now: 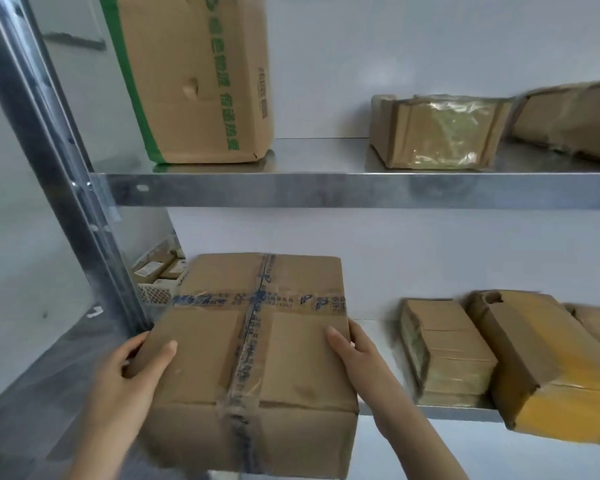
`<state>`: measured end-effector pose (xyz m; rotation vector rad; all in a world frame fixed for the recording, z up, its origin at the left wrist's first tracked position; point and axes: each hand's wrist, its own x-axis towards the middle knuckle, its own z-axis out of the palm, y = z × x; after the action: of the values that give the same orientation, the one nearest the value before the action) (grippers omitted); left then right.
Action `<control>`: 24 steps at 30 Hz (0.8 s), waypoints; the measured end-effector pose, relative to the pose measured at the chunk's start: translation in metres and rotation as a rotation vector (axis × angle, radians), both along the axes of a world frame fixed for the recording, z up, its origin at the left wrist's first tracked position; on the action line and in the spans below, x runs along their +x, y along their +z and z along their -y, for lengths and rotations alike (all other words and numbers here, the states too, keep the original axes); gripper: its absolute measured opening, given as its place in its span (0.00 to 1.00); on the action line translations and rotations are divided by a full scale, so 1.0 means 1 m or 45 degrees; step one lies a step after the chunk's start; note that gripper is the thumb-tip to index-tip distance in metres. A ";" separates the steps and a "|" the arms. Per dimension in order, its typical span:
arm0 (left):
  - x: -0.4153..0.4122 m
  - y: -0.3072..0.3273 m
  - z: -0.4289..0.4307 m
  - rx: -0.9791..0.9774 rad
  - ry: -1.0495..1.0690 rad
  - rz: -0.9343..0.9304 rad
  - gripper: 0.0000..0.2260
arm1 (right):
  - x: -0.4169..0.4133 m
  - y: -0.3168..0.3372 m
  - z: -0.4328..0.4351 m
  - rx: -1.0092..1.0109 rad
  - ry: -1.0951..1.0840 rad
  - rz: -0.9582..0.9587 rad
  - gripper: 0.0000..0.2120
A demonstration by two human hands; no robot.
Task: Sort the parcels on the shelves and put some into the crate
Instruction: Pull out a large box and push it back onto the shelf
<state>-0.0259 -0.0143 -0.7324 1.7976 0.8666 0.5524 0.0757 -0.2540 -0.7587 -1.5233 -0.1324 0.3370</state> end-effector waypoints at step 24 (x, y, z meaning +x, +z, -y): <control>-0.047 -0.023 -0.001 -0.078 -0.130 0.236 0.17 | -0.052 -0.002 -0.002 0.297 -0.112 0.019 0.11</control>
<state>-0.0733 -0.0138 -0.7549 1.6947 0.6549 0.6091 0.0235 -0.2525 -0.7611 -1.2968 -0.1122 0.2311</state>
